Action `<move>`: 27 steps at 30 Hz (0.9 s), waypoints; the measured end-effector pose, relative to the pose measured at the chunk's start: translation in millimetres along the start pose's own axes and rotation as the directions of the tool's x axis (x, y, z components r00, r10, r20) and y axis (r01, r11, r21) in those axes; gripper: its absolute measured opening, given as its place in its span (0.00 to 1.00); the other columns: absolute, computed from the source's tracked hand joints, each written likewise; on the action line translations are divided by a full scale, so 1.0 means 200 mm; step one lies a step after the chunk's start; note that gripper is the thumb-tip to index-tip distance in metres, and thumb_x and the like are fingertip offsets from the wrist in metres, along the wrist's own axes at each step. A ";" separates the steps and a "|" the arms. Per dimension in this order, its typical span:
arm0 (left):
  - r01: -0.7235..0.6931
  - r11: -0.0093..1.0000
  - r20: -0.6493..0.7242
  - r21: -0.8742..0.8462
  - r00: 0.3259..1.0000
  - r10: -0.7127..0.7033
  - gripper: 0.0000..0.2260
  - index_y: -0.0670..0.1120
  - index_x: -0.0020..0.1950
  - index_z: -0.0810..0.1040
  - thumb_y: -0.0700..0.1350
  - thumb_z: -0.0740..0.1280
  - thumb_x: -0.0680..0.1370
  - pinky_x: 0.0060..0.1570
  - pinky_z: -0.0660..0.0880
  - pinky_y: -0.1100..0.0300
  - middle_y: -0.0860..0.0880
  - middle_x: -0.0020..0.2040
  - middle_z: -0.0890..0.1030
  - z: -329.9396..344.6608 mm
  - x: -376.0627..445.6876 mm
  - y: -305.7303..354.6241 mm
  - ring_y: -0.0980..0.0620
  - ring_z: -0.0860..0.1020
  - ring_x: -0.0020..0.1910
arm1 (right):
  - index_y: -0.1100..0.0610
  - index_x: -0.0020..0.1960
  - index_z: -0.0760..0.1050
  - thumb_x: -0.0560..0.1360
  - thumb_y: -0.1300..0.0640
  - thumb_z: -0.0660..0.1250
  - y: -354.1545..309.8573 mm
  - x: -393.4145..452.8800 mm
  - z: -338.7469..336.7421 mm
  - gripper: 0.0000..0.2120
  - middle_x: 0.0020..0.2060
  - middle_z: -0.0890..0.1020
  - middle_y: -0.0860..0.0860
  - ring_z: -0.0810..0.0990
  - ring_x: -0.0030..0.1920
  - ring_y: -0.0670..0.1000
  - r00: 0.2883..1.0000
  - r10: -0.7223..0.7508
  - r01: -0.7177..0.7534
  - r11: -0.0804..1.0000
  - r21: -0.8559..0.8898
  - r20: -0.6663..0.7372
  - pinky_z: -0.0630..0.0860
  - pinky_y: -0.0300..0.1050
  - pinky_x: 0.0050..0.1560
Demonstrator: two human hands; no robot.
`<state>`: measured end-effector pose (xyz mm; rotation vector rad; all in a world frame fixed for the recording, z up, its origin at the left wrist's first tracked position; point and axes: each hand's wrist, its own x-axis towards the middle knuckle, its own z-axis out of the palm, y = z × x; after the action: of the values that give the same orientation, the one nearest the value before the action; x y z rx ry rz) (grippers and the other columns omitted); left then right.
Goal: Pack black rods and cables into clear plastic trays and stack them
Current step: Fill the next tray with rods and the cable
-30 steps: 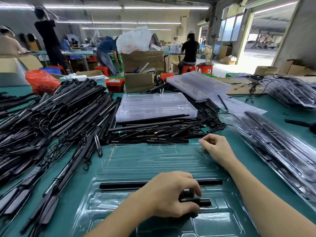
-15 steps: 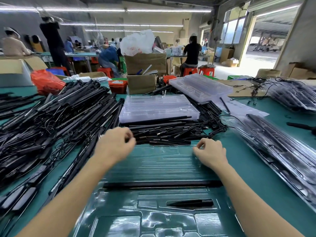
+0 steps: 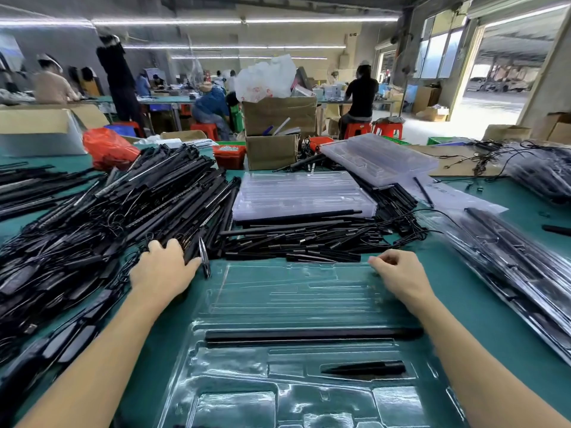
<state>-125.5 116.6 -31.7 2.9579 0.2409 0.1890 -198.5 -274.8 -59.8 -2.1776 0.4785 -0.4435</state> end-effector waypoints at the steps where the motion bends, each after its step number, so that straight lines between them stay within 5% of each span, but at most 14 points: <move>1: 0.002 1.000 0.015 0.002 1.000 -0.002 0.23 0.44 0.63 0.70 0.61 0.63 0.80 0.54 0.75 0.45 0.40 0.63 0.70 0.00 0.01 0.00 0.38 0.76 0.58 | 0.53 0.35 0.79 0.75 0.50 0.70 0.00 0.00 0.00 0.12 0.30 0.81 0.46 0.80 0.38 0.51 1.000 0.000 0.000 1.000 -0.012 -0.005 0.76 0.50 0.49; 7: 0.024 1.000 0.055 -0.007 0.998 -0.024 0.22 0.40 0.64 0.69 0.57 0.62 0.82 0.58 0.72 0.44 0.38 0.65 0.71 -0.01 0.05 -0.02 0.36 0.72 0.63 | 0.55 0.35 0.79 0.76 0.52 0.69 0.02 0.01 0.01 0.12 0.28 0.80 0.46 0.77 0.34 0.48 1.000 0.018 -0.018 0.999 0.033 -0.019 0.71 0.44 0.39; 16: -0.018 0.999 -0.199 0.046 0.980 0.026 0.20 0.33 0.63 0.68 0.51 0.60 0.83 0.58 0.71 0.39 0.32 0.63 0.70 -0.05 0.00 0.00 0.32 0.68 0.63 | 0.57 0.36 0.79 0.77 0.52 0.68 0.03 0.00 0.00 0.13 0.31 0.81 0.50 0.76 0.34 0.48 1.000 0.004 -0.003 0.999 0.050 -0.016 0.69 0.42 0.35; 19: -0.077 0.975 -0.172 -0.210 0.984 0.041 0.16 0.37 0.56 0.70 0.51 0.59 0.84 0.55 0.70 0.41 0.34 0.57 0.74 -0.10 0.02 -0.02 0.34 0.71 0.58 | 0.56 0.35 0.79 0.77 0.51 0.68 0.03 0.00 0.00 0.13 0.31 0.82 0.50 0.76 0.33 0.48 1.000 0.005 -0.004 0.998 0.058 -0.017 0.69 0.42 0.35; 22: -0.097 0.835 -0.080 -0.542 0.995 0.064 0.13 0.45 0.48 0.66 0.53 0.56 0.84 0.42 0.72 0.48 0.43 0.42 0.75 -0.16 0.03 -0.04 0.42 0.74 0.42 | 0.56 0.35 0.79 0.76 0.51 0.68 0.02 0.00 0.00 0.13 0.30 0.81 0.49 0.76 0.32 0.47 1.000 0.006 -0.004 0.998 0.067 -0.019 0.69 0.42 0.35; 27: -0.280 0.817 -0.346 -0.504 0.932 0.106 0.12 0.42 0.46 0.67 0.49 0.59 0.84 0.52 0.69 0.46 0.40 0.47 0.74 -0.25 0.05 -0.02 0.40 0.72 0.50 | 0.56 0.36 0.79 0.76 0.52 0.68 0.01 0.00 -0.01 0.13 0.29 0.81 0.48 0.75 0.31 0.47 1.000 0.010 -0.008 0.997 0.083 -0.025 0.69 0.42 0.34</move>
<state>-123.3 130.6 18.1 2.3591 -0.0800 0.6304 -200.1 -277.4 -60.9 -2.0916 0.4759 -0.4782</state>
